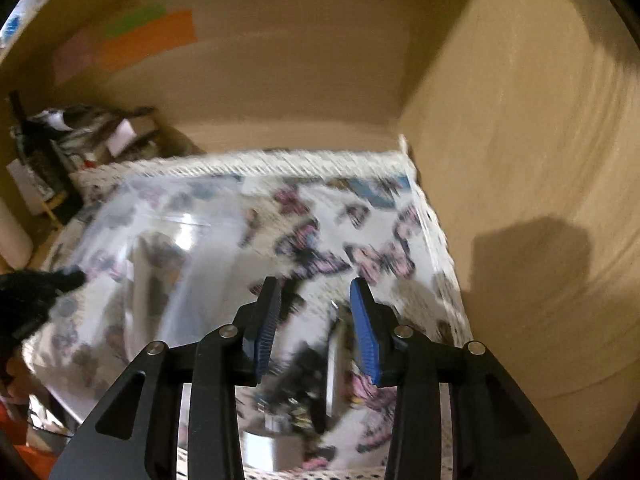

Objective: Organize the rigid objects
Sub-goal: 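Carry the black box into the clear box and release it, then grasp the metal pen-like tool with the right tool, then carry the metal tool into the clear box and release it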

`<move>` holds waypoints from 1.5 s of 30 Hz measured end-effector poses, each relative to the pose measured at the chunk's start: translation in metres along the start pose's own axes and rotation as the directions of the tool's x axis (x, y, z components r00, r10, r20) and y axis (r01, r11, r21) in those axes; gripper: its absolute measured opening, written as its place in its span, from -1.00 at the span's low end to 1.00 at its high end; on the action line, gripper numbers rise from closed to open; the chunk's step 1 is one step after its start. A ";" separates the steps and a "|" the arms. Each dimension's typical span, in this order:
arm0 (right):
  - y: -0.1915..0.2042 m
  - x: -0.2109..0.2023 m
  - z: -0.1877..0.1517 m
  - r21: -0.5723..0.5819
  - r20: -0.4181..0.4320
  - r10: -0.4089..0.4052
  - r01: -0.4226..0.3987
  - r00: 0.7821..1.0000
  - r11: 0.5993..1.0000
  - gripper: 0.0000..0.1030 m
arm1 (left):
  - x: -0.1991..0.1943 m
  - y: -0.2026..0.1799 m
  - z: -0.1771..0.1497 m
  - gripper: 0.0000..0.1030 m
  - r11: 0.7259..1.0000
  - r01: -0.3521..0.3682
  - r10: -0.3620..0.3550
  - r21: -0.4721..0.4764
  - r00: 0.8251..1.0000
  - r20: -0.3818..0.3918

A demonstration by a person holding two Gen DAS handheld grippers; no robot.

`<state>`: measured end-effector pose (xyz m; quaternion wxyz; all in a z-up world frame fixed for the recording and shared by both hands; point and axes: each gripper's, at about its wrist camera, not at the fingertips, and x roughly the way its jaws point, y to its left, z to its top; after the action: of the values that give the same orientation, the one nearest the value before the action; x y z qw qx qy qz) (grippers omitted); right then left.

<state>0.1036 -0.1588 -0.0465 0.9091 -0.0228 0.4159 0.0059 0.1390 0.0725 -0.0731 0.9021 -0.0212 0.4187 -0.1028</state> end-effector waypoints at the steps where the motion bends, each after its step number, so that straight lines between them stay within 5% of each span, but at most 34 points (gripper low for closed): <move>1: -0.003 0.006 -0.004 0.009 -0.021 -0.003 0.003 1.000 1.000 -0.36 | 0.000 0.000 0.000 -0.80 1.000 0.000 0.000 0.000 1.000 0.000; 8: -0.013 0.050 -0.032 0.042 -0.157 -0.010 0.017 0.988 0.999 -0.36 | 0.002 -0.001 0.002 -0.80 1.000 0.002 -0.001 0.005 1.000 -0.005; 15: -0.029 0.064 -0.033 0.081 -0.170 -0.018 0.032 0.985 0.996 -0.42 | 0.003 -0.002 0.002 -0.80 1.000 0.003 -0.003 0.001 1.000 -0.004; 19: -0.026 0.062 -0.032 0.066 -0.147 -0.032 0.042 0.989 0.997 -0.72 | 0.003 -0.002 0.002 -0.80 1.000 0.002 -0.002 0.003 1.000 -0.005; 45: 0.022 -0.014 0.019 -0.017 0.114 0.079 -0.077 0.990 0.997 -0.72 | 0.003 -0.003 0.002 -0.80 1.000 0.002 -0.002 0.002 1.000 -0.005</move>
<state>0.1083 -0.1359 -0.0245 0.9304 -0.0119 0.3635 0.0454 0.1421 0.0690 -0.0734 0.9009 -0.0203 0.4208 -0.1043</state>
